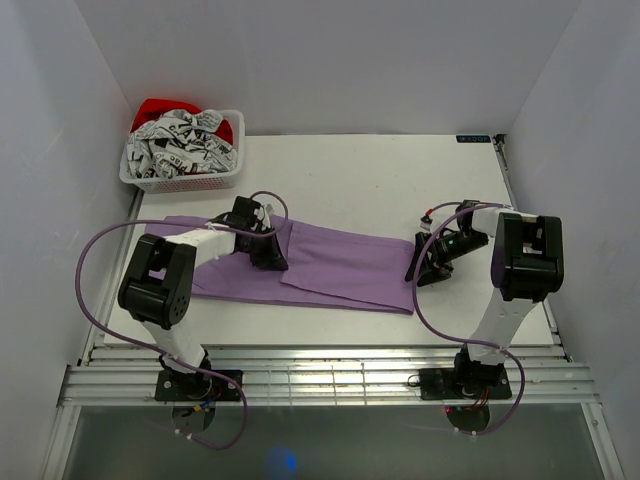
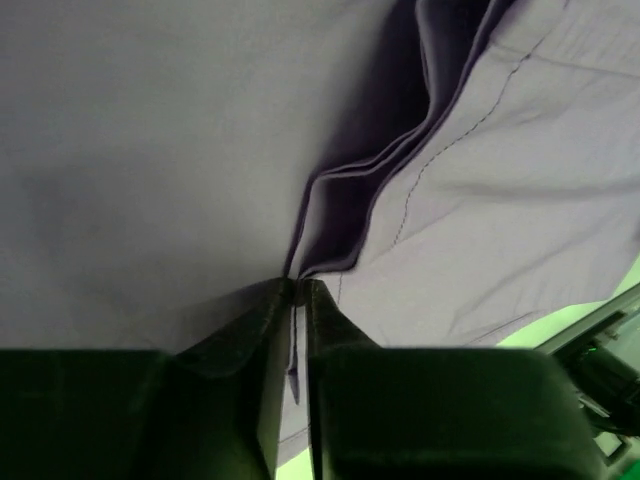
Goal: Fold and stack the trousers
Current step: Fold the trousers
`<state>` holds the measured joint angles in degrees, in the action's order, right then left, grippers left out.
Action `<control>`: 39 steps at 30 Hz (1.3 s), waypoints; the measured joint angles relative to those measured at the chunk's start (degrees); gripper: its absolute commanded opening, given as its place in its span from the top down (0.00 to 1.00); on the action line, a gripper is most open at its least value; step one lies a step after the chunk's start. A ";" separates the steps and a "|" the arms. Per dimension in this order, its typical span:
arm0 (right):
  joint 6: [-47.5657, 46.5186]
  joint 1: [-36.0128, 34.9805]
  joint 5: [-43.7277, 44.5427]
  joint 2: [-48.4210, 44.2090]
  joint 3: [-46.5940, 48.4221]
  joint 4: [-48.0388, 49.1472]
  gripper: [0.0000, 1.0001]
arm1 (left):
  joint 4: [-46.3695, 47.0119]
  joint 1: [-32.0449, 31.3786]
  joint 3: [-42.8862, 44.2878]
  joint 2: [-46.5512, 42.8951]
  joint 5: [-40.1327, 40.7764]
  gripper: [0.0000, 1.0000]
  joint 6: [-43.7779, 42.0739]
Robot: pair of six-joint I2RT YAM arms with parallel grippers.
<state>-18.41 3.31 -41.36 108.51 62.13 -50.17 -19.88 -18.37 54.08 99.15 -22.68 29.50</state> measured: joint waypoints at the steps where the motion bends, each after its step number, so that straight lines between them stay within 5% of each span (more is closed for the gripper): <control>1: 0.00 0.00 0.00 0.00 0.00 -0.02 0.34 | -0.15 -0.02 0.00 0.09 0.15 0.89 -0.02; 4: 0.00 0.00 0.00 0.09 0.04 -0.04 0.34 | -0.26 -0.17 0.11 0.50 -0.52 1.00 -0.48; 20: 0.02 0.02 -0.09 0.11 0.09 -0.17 0.32 | -5.49 -1.53 -1.55 -11.41 -3.43 1.00 0.35; 39: -0.04 0.00 0.02 0.09 0.24 -0.37 0.32 | -12.74 -1.57 -2.62 -10.86 -3.63 1.00 5.14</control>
<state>-18.46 3.31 -41.34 108.60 62.37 -50.54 -32.62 -19.94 51.46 88.29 -26.30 34.63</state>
